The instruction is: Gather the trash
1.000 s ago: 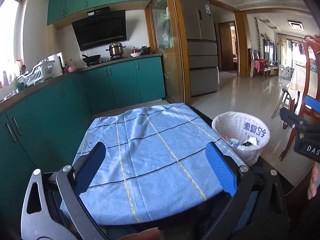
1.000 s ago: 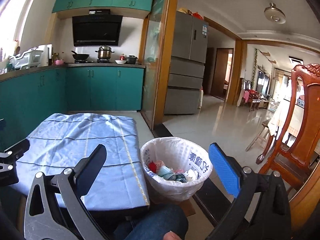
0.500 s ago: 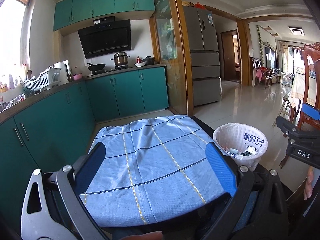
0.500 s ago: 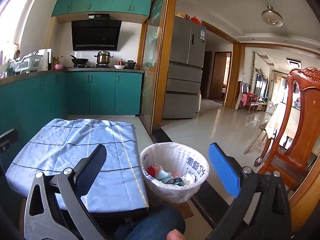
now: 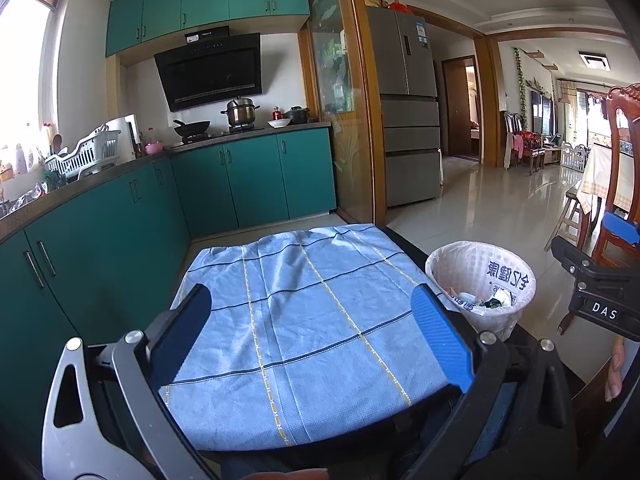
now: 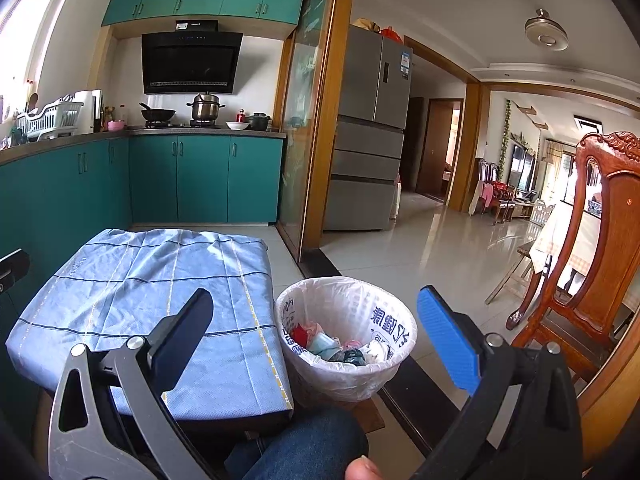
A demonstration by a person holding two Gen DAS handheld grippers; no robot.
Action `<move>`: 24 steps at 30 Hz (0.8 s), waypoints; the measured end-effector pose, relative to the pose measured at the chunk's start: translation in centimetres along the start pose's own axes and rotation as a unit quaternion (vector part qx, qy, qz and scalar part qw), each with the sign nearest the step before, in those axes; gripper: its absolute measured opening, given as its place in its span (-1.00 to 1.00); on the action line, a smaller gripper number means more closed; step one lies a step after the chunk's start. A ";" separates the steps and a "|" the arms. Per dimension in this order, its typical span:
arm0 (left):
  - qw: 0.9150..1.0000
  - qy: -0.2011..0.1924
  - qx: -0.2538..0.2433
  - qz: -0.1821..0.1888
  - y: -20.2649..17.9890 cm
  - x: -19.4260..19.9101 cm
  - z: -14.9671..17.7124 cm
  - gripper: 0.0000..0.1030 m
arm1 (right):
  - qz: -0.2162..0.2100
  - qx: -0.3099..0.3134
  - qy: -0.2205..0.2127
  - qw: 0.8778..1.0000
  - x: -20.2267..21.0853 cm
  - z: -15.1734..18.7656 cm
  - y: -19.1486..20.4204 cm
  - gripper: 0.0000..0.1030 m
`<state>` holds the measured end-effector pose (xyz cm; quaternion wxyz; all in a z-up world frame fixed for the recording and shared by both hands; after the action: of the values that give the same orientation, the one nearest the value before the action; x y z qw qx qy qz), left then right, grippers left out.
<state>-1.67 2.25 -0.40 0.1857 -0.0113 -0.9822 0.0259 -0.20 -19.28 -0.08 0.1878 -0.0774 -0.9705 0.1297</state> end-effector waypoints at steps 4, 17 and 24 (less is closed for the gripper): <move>1.000 0.005 0.000 -0.001 0.0 -0.4 0.2 0.94 | 0.000 0.001 0.002 1.000 -0.2 0.1 0.0 0.93; 1.000 0.007 0.003 -0.009 0.2 -1.0 -0.3 0.94 | -0.003 -0.004 0.001 1.000 -0.8 -0.8 -0.4 0.94; 1.000 0.010 0.005 -0.008 0.2 -0.9 -0.2 0.94 | -0.002 -0.001 0.005 1.000 -1.0 -0.5 -0.1 0.93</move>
<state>-0.71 2.47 -0.54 0.1957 -0.0030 -0.9802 0.0289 0.87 -19.49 0.11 0.1928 -0.0764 -0.9698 0.1280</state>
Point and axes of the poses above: each gripper's, at about its wrist camera, not at the fingertips, and x roughly against the way its jaws point, y to its left, z to its underside, the point moved 4 cm from there along -x, roughly the way its jaws point, and after that the axes turned 11 degrees about x, right-handed, at the moved point
